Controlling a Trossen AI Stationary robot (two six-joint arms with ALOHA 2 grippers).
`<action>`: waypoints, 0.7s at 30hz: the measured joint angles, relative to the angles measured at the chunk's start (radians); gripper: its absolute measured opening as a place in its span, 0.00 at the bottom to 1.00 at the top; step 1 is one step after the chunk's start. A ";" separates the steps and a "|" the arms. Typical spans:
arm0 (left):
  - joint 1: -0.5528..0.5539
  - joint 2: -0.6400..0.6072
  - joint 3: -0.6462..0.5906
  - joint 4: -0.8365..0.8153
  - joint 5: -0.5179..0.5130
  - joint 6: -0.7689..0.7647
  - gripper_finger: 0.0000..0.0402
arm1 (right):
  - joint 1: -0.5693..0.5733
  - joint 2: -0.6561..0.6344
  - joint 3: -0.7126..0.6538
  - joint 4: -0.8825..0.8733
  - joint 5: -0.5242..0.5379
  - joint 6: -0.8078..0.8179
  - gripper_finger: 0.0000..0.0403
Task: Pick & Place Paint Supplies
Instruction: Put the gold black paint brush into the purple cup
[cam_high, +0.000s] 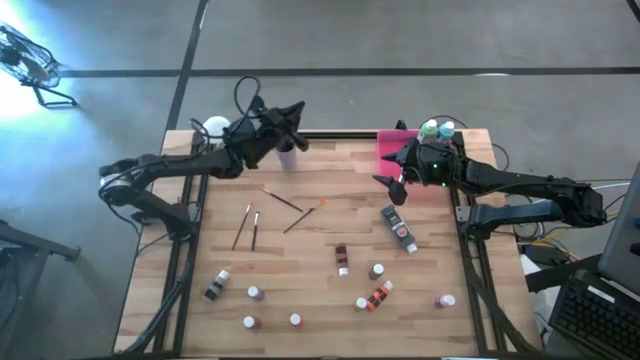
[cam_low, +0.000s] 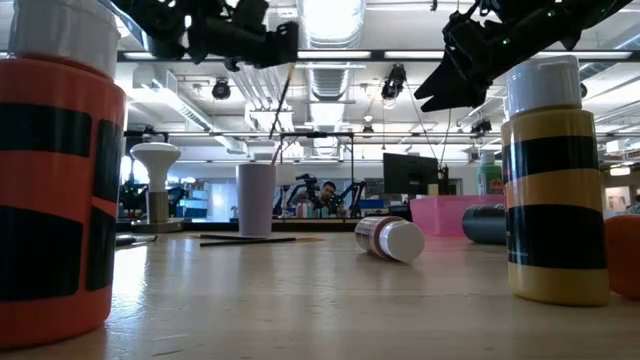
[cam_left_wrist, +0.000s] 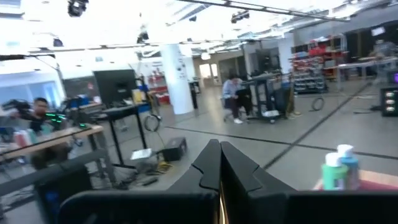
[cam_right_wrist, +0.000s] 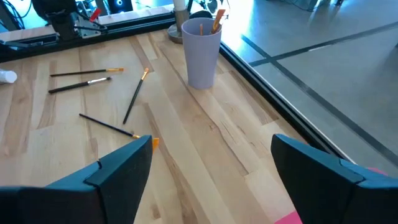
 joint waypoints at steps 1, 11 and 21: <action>0.010 -0.011 -0.022 0.025 -0.001 0.001 0.00 | 0.000 0.000 0.000 0.000 0.000 0.000 0.78; 0.093 -0.025 -0.208 0.275 0.023 -0.034 0.00 | 0.000 0.000 0.000 -0.001 0.000 0.000 0.70; 0.121 -0.022 -0.230 0.289 0.061 -0.039 0.00 | 0.000 0.000 0.000 -0.001 0.000 0.000 0.63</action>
